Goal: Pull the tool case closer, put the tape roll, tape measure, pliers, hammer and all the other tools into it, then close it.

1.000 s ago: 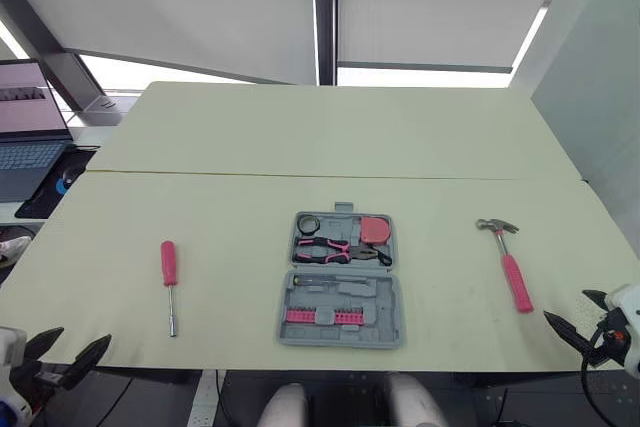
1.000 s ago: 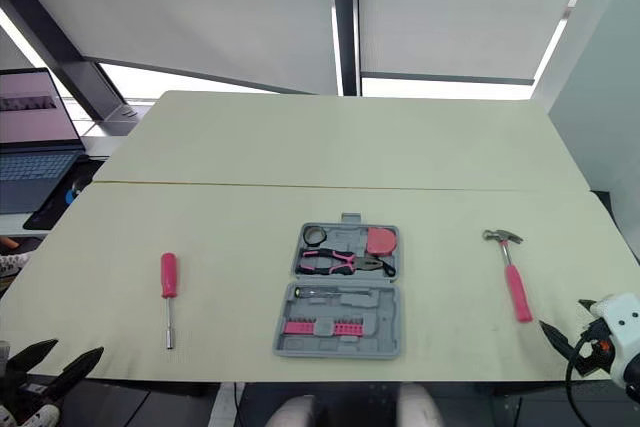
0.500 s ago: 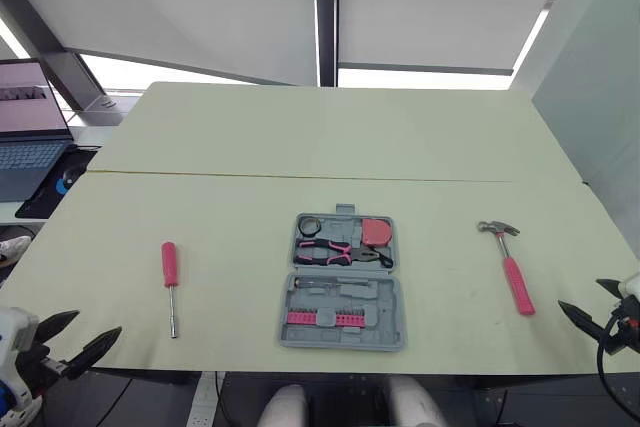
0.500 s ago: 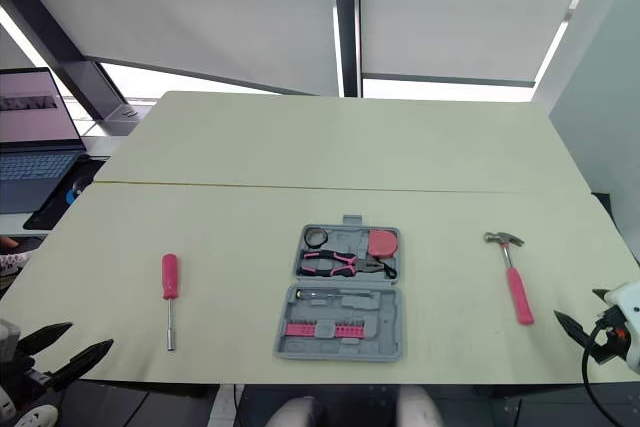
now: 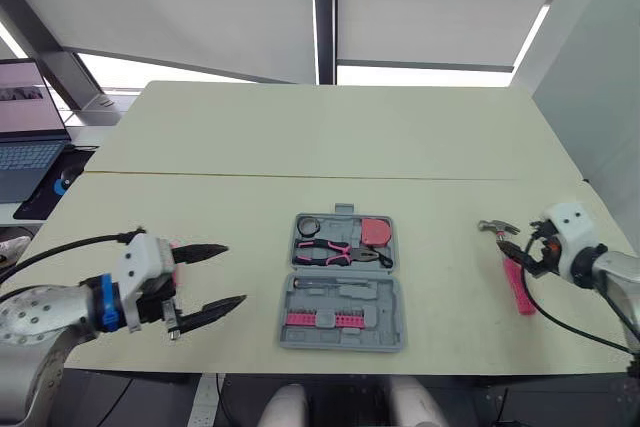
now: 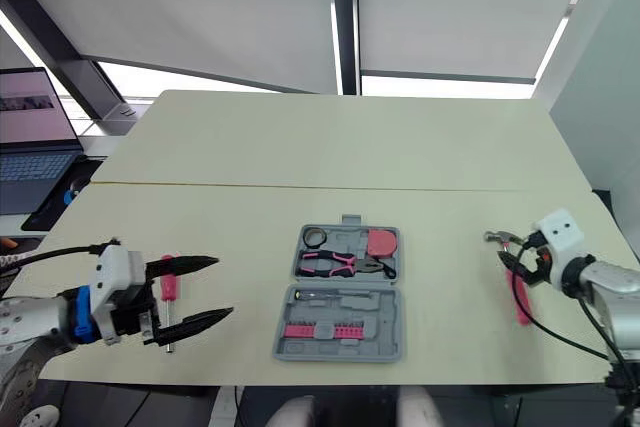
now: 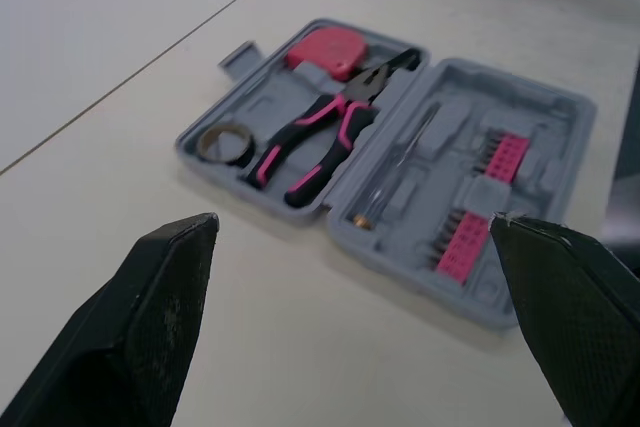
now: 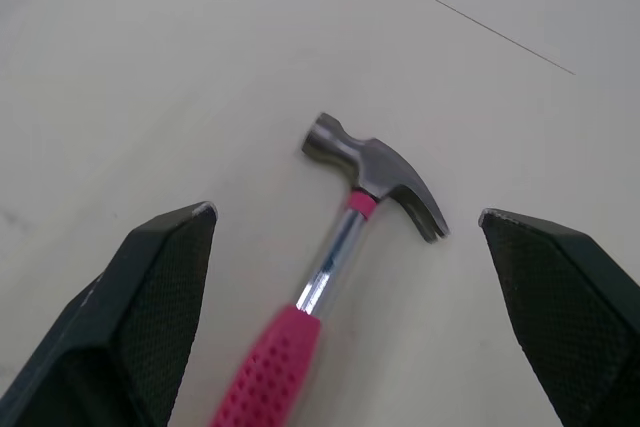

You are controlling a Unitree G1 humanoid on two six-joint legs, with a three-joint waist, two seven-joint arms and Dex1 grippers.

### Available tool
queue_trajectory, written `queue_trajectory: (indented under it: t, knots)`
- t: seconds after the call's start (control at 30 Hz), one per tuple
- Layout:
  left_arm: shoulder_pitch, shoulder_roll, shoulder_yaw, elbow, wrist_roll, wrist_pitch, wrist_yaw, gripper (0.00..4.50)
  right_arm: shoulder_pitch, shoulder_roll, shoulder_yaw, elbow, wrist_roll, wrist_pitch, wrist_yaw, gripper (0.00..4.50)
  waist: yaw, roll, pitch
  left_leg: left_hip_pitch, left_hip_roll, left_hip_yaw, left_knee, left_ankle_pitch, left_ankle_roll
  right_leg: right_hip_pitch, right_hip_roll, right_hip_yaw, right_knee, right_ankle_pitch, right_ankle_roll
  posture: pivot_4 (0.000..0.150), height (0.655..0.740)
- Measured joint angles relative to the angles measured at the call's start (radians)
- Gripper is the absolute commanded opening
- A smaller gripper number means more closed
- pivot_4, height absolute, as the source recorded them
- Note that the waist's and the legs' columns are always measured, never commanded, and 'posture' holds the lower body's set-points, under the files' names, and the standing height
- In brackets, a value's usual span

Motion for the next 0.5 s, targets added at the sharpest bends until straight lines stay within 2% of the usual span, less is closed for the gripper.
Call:
queue_trajectory:
  t: [0.23,0.33,0.5]
  knots:
    - [-0.137,0.019,-0.077,-0.142,-0.096,0.129,0.036,4.50,-0.089,0.054,0.013,0.117,-0.024,0.103,-0.120,4.48,0.002,0.002,0.001,-0.001,-0.001,0.000,0.000,0.000,0.000,0.000,0.000,0.000,0.000,0.000,0.000,0.150,0.7400]
    - [-0.175,0.019,-0.100,-0.162,-0.109,0.150,0.045,4.50,-0.104,0.063,0.022,0.157,-0.032,0.107,-0.143,3.88,0.000,0.003,0.002,0.000,0.000,0.000,0.000,0.000,0.000,0.000,0.001,0.000,0.000,0.000,0.000,0.150,0.7400]
    - [-0.213,0.019,-0.114,-0.159,-0.109,0.168,0.052,4.50,-0.112,0.078,0.042,0.191,-0.034,0.120,-0.150,2.30,-0.004,0.003,0.002,0.000,0.000,0.002,0.000,0.000,0.000,0.000,0.002,0.000,0.001,0.000,0.000,0.150,0.7400]
